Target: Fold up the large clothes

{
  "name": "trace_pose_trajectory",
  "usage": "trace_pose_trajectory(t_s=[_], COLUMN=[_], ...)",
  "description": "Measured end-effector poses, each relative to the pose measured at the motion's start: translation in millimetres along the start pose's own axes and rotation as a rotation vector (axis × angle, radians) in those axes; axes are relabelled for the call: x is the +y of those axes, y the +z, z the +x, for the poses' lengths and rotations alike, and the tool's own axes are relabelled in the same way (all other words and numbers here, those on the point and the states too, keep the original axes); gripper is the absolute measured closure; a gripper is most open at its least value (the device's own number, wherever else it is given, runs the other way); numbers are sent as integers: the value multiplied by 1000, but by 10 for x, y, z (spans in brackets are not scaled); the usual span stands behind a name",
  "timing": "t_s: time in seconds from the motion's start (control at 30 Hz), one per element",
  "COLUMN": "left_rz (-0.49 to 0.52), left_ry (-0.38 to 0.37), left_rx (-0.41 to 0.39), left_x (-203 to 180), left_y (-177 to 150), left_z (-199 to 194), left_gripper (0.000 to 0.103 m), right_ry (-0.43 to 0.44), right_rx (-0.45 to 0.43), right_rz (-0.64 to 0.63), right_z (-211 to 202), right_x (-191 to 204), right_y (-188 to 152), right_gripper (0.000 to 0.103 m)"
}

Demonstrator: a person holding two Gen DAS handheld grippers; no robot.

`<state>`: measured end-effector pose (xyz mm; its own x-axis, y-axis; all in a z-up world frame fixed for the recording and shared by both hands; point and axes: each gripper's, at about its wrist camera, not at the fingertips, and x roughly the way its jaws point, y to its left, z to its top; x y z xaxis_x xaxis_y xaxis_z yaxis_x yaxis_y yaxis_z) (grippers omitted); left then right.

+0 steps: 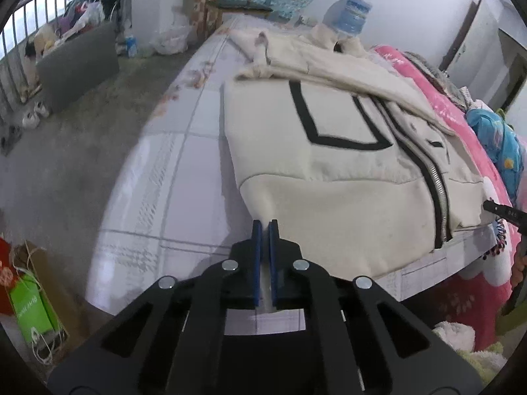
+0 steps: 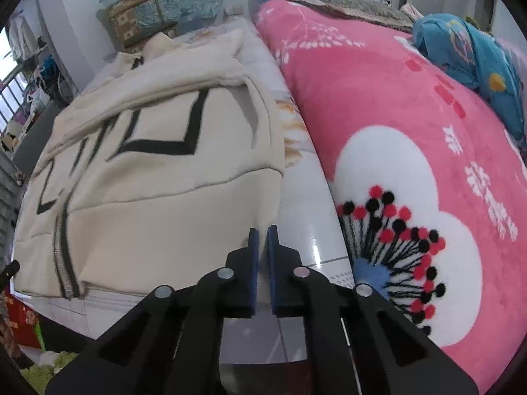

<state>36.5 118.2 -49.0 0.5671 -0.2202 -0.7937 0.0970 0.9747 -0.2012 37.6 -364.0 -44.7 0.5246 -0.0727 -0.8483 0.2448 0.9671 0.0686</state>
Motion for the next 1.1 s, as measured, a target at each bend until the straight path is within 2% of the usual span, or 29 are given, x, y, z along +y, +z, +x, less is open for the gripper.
trace_pose_trajectory(t_s=[0.13,0.2,0.27,0.33,0.47,0.57,0.6,0.63,0.7,0.73,0.87,1.1], left_rz=[30,55,71,40,-28,-50,-57,-62,-69,-73,-73,-83], left_ry=[-31,-18,3,-9,-39,-51,-62,-73,-95,-97,-70,-39], left_rx=[-37,-44,-32,5,111,131,132,130,127,136,188,200], left_x=[75,98,148,241,426,487,496,507,523,505,435,376], left_y=[120,150,158,128,-46,-104,-103,-108,-115,-127,-273,-386], left_z=[-307,-439,-553,-577,-316,-226,-234,-258,-298,-281,-177,-126], left_gripper=[99,99,99,99,98,97,96,91,85,85,84,78], right_ry=[32,56,80,94,130,161,176,183,185,173,167,180], right_rx=[-47,-52,-41,-24,74,144,152,149,141,142,191,207], right_rz=[-28,-37,-45,-43,-4,57,66,69,52,40,43,33], right_z=[-380,-551,-710,-779,-535,-301,-290,-301,-314,-303,-176,-117], right_x=[79,101,116,112,54,-24,-37,-44,-30,-19,-3,42], right_y=[33,10,-74,-173,-367,-426,-428,-424,-424,-430,-492,-562], right_gripper=[98,98,98,98,97,94,89,77,62,60,59,59])
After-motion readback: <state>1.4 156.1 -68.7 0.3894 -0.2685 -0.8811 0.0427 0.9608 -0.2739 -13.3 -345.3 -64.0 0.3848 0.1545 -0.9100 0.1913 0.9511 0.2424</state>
